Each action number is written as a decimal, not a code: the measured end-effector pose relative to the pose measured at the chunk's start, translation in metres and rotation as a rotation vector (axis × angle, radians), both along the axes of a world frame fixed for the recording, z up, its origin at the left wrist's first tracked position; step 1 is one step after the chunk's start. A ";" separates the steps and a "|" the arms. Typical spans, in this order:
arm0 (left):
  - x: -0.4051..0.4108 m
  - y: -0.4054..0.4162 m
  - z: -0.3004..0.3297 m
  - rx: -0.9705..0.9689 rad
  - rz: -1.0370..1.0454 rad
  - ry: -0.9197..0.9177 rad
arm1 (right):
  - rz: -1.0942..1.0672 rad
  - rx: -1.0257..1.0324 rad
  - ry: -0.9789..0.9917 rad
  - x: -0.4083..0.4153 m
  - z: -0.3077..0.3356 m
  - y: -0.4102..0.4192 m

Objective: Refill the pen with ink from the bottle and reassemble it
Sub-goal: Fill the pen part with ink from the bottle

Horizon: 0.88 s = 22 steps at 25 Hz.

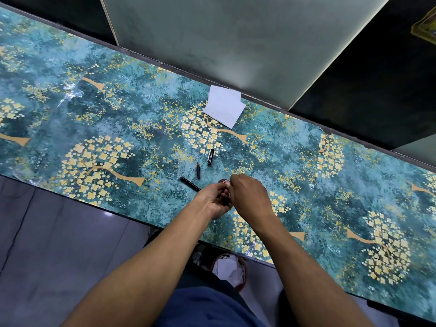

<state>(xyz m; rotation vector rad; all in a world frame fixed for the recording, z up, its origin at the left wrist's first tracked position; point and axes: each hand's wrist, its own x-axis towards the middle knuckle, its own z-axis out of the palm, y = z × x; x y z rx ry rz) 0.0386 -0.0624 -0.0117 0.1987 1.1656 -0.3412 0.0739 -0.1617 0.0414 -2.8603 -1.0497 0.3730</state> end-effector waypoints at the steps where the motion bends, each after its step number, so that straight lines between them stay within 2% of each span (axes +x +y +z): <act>1: 0.000 0.000 0.000 0.000 0.002 0.000 | -0.010 -0.015 -0.007 0.000 -0.001 0.000; 7: 0.000 0.000 -0.001 -0.033 0.055 0.008 | -0.009 -0.032 0.011 0.001 -0.001 -0.002; 12: 0.000 -0.001 0.002 -0.011 0.012 -0.009 | 0.067 -0.051 0.024 0.001 0.008 -0.002; 22: 0.000 0.000 0.002 -0.043 0.068 0.007 | -0.026 -0.122 0.037 -0.004 0.002 0.003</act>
